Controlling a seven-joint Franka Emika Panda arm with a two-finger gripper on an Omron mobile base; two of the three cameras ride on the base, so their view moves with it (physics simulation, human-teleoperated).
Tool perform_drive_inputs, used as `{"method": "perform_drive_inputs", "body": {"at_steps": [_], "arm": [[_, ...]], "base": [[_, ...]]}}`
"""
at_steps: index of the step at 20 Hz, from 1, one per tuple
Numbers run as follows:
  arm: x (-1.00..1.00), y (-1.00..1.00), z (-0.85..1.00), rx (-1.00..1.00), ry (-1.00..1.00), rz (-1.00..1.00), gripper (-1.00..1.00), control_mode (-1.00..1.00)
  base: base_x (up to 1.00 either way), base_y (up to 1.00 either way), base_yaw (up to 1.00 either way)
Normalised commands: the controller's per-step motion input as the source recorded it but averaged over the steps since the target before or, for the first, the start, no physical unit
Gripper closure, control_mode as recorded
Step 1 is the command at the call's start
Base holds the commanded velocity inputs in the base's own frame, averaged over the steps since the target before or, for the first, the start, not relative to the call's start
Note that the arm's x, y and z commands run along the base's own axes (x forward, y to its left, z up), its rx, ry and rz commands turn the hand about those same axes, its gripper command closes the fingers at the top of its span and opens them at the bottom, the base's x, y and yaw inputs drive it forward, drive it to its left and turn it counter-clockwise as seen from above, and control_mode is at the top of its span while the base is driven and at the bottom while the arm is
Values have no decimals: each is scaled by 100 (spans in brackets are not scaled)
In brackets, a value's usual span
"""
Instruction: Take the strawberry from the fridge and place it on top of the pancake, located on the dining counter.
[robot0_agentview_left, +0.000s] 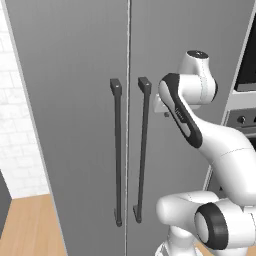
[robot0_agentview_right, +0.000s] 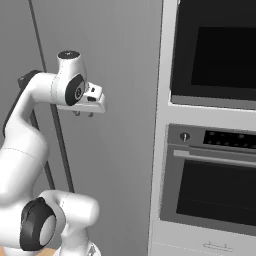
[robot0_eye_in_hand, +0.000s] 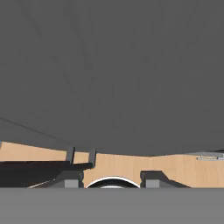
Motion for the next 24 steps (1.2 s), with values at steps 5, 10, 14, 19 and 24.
{"method": "perform_drive_inputs", "body": {"at_steps": [5, 10, 14, 19, 24], "arm": [[0, 0, 0, 0, 0, 0, -100, 100], [0, 0, 0, 0, 0, 0, -100, 100], [0, 0, 0, 0, 0, 0, -100, 100], [0, 0, 0, 0, 0, 0, -100, 100], [0, 0, 0, 0, 0, 0, -100, 100]], "base": [[-11, 0, 0], [-34, 0, 0], [-53, 5, 0], [-39, 9, 0], [-18, 45, 2]]}}
